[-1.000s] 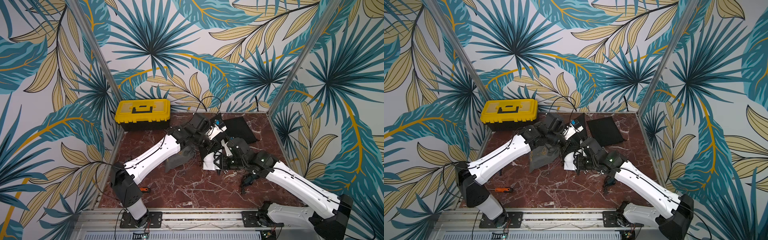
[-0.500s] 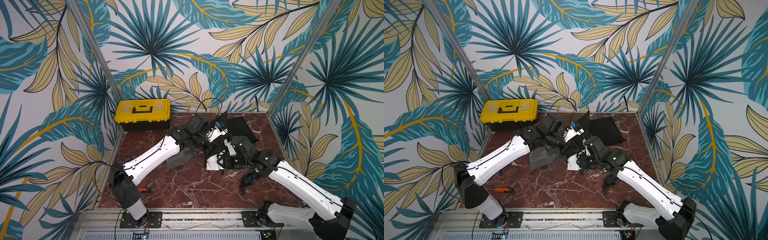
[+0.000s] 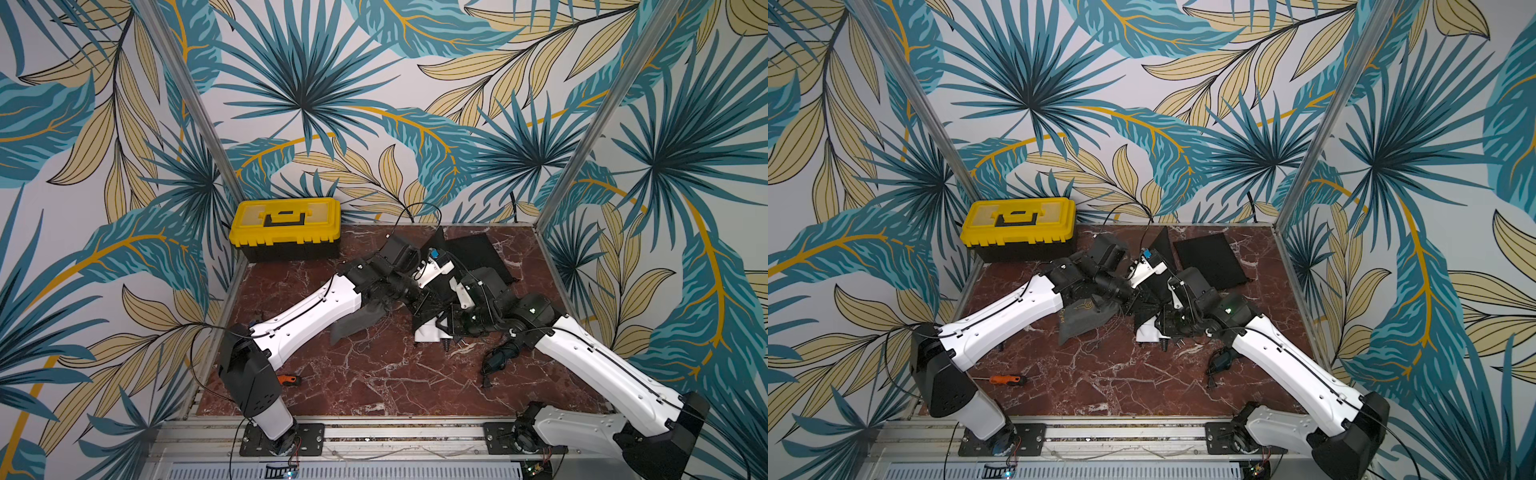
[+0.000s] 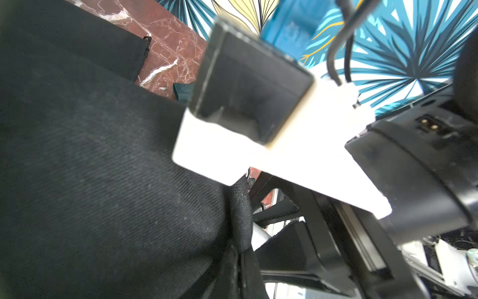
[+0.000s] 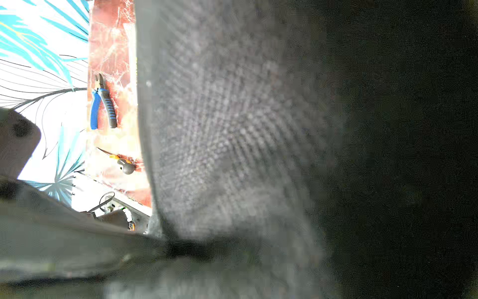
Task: Pack away hair dryers
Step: Place the hair dryer in the drawstring bag.
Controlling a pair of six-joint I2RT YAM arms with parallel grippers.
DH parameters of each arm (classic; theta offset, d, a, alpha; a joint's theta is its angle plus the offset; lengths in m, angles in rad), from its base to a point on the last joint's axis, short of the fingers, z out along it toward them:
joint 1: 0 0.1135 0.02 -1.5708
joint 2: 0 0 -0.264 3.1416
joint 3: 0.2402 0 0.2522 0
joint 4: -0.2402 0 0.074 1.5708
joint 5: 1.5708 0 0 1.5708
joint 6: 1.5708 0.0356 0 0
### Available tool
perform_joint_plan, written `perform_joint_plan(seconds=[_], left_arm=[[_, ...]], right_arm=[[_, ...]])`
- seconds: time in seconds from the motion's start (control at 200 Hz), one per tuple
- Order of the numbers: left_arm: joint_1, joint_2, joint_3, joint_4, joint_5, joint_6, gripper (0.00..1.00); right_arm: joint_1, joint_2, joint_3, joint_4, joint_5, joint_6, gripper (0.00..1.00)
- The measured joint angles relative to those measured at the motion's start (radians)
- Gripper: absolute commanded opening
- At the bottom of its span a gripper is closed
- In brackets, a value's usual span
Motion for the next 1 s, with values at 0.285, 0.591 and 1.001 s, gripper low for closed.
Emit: perform_joint_plan(seconds=[0.285, 0.591, 1.001], left_arm=[[0.008, -0.003, -0.033, 0.057, 0.043, -0.106, 0.0], [0.044, -0.011, -0.071, 0.097, 0.078, -0.182, 0.0], [0.09, -0.032, -0.061, 0.088, 0.085, -0.193, 0.0]], right_arm=[[-0.001, 0.034, 0.028, -0.031, 0.043, 0.027, 0.01], [-0.002, -0.003, -0.018, 0.021, 0.072, 0.095, 0.12], [-0.004, 0.051, 0.011, 0.04, 0.02, 0.1, 0.24]])
